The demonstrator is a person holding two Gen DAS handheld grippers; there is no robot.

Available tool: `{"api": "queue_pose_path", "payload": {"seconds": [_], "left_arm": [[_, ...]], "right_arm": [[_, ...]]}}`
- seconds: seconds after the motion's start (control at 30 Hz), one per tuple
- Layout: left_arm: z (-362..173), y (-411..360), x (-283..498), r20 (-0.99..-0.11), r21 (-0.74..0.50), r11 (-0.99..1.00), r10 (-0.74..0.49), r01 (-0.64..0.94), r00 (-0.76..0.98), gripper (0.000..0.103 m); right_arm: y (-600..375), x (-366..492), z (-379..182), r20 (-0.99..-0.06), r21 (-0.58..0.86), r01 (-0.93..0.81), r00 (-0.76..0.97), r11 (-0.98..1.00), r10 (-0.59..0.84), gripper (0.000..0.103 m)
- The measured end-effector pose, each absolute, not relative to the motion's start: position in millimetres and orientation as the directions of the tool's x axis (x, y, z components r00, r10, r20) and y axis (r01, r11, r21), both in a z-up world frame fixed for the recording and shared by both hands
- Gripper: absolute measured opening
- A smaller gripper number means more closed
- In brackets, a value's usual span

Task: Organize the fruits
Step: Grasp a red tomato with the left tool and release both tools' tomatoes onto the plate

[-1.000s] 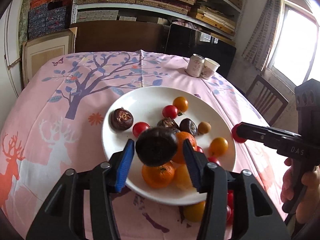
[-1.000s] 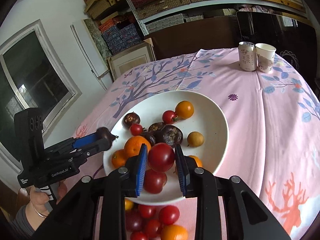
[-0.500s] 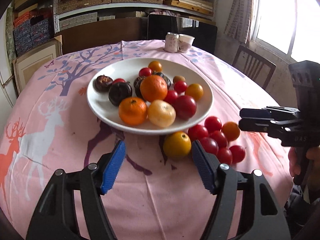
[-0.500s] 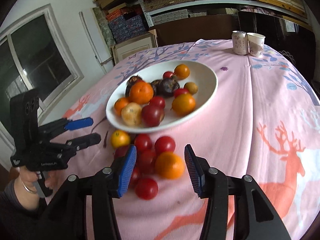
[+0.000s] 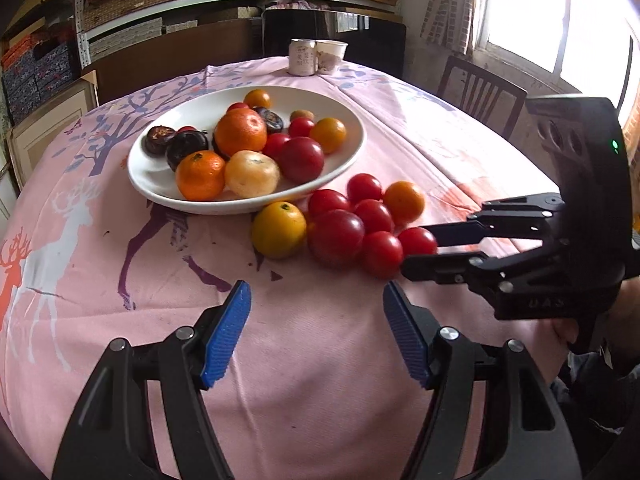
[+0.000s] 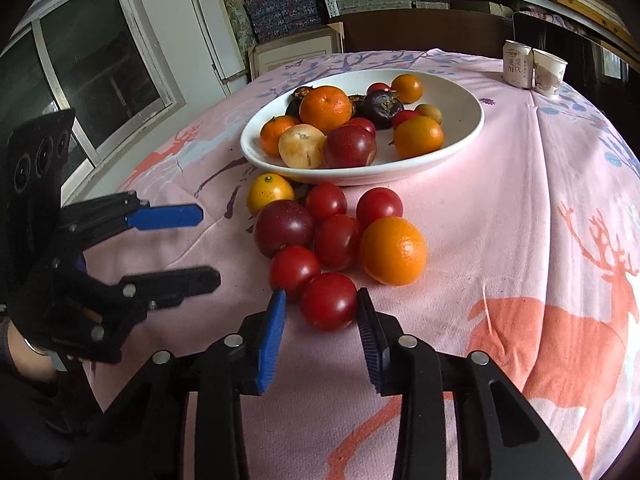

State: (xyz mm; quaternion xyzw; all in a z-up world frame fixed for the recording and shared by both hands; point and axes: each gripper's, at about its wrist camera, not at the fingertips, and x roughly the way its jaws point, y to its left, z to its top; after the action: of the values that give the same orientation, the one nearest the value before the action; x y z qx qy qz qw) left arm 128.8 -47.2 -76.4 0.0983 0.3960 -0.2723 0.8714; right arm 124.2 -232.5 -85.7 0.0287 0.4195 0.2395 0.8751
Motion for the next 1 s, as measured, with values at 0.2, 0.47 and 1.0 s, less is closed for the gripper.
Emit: {"api": "queue_pose_path", "payload": {"seconds": [0.2,0.47,1.0], "left_arm": [[-76.6,-85.5,113.8,-0.737,-0.028,0.796,-0.425,0.604,0.525,0.067],[-86.1,-111.1,130.2,-0.753,-0.086,0.834,-0.413,0.545,0.512,0.052],[-88.4,-107.8,144.9,-0.753,-0.124,0.849,-0.418,0.514,0.509,0.03]], "right_arm": [[-276.2,123.6,-87.1,-0.656,0.372,-0.311,0.578,0.875,0.484,0.027],[-308.6,128.5,-90.8,-0.628,0.439,-0.28,0.584,0.854,0.514,0.027],[-309.5,123.9,-86.4,-0.6,0.442,-0.315,0.593,0.84,0.538,0.028]]}}
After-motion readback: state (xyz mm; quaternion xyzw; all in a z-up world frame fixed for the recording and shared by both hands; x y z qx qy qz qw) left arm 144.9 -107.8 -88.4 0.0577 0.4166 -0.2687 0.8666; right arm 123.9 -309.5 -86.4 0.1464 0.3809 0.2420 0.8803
